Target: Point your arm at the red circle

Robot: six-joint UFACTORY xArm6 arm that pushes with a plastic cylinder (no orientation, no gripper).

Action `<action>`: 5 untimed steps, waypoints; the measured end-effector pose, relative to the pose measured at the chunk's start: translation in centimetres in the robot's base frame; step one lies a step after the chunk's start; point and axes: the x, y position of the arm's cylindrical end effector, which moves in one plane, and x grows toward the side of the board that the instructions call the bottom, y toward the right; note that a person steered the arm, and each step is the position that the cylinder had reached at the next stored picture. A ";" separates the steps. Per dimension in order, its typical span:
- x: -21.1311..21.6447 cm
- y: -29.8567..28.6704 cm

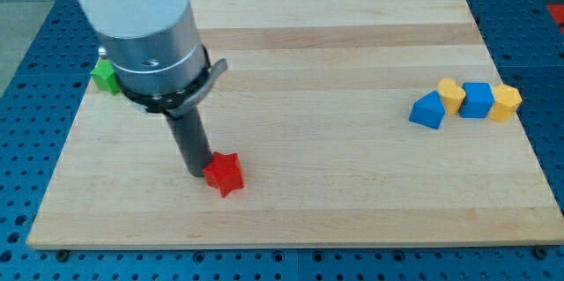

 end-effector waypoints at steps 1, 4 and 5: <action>0.3 2.3; -2.9 4.6; -6.6 4.0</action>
